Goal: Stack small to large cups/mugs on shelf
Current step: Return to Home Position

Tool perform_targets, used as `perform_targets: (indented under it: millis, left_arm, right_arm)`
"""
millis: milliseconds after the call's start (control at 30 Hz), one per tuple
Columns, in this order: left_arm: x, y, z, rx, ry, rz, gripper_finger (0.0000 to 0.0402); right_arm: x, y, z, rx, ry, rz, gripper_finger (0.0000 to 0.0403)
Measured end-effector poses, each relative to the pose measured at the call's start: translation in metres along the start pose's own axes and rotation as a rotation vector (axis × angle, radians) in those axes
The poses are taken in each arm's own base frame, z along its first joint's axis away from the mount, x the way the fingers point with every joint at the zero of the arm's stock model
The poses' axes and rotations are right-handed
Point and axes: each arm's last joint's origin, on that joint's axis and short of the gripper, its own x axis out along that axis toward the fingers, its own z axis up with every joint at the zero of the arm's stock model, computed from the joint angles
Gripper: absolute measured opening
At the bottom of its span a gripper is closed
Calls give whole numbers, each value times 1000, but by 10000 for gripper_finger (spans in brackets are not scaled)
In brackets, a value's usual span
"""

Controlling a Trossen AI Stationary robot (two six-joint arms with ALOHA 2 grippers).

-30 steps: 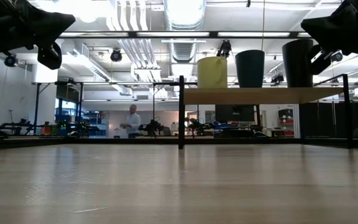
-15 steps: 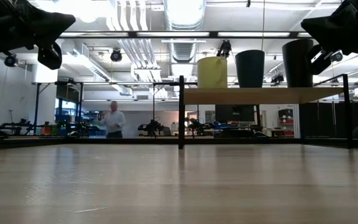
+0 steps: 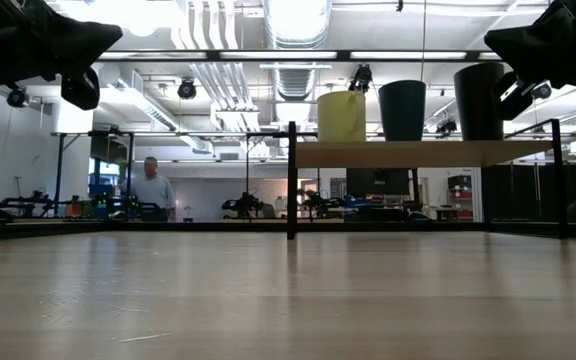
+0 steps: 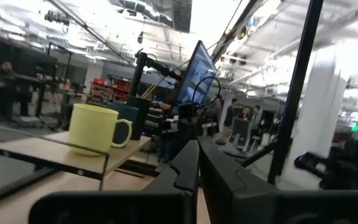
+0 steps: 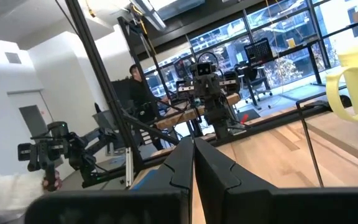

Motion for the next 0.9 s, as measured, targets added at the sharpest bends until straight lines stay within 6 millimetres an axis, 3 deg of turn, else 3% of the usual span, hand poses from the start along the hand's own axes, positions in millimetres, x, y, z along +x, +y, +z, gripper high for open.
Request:
perform_targets:
  millis: [300, 533, 900]
  left_arm:
    - [1, 1, -7, 137, 76, 7, 0]
    - [1, 1, -9, 41, 100, 13, 0]
    - [1, 1, -7, 34, 83, 10, 0]
  right_arm:
    - [0, 0, 0, 0, -1, 0, 8]
    - [0, 0, 0, 0, 0, 0, 8]
    - [0, 0, 0, 0, 0, 0, 8]
